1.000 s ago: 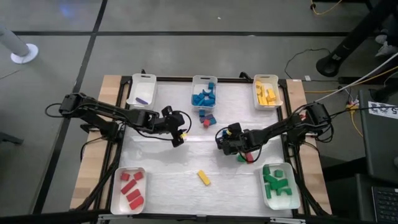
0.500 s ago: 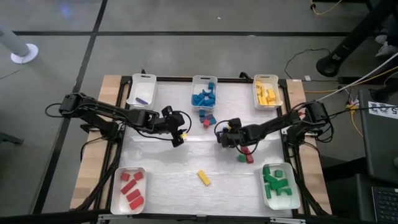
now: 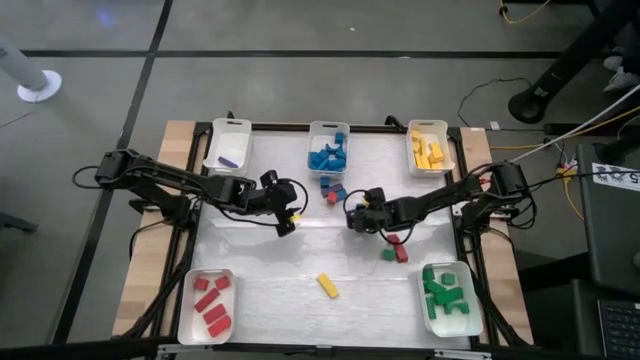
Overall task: Sort blocks
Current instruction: Put the blue block into the top center white bin
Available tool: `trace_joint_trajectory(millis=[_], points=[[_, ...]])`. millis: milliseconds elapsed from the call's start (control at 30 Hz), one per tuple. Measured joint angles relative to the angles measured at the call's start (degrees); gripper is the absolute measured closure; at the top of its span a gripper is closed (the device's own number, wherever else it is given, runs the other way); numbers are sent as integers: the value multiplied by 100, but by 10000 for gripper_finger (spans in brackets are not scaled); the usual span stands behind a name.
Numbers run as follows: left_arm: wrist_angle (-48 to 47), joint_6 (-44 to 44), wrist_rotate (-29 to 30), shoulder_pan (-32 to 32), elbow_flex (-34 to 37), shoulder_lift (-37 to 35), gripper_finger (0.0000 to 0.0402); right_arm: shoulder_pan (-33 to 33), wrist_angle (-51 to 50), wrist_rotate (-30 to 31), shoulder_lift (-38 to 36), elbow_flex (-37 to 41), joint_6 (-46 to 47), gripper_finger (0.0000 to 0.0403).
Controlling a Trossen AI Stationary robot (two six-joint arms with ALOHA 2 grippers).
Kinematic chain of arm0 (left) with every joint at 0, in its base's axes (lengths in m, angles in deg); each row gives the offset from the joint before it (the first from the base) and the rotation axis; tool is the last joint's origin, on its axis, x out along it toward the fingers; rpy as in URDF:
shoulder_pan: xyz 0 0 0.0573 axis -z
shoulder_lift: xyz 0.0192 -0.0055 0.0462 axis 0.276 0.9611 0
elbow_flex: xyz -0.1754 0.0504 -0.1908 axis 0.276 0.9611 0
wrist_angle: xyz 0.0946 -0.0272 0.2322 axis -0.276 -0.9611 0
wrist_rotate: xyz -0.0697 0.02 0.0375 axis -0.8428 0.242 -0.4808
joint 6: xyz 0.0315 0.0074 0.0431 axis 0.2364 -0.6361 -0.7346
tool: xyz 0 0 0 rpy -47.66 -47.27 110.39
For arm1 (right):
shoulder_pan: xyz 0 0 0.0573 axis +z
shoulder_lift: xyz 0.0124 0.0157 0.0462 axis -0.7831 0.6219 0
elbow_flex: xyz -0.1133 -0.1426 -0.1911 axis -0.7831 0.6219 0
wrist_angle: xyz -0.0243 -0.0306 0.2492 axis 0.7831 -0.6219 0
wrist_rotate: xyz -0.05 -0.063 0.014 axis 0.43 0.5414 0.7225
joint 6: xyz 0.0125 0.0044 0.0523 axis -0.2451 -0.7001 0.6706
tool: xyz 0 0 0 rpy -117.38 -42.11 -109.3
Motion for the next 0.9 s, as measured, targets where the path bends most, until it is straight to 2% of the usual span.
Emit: trace_joint_trajectory(millis=[300,900], points=[[-8,0,2,0,-2,0,208,-2,54,187,-205,-2,1,231],[-15,0,0,0,-2,0,208,-2,49,538,-170,-7,142,231]])
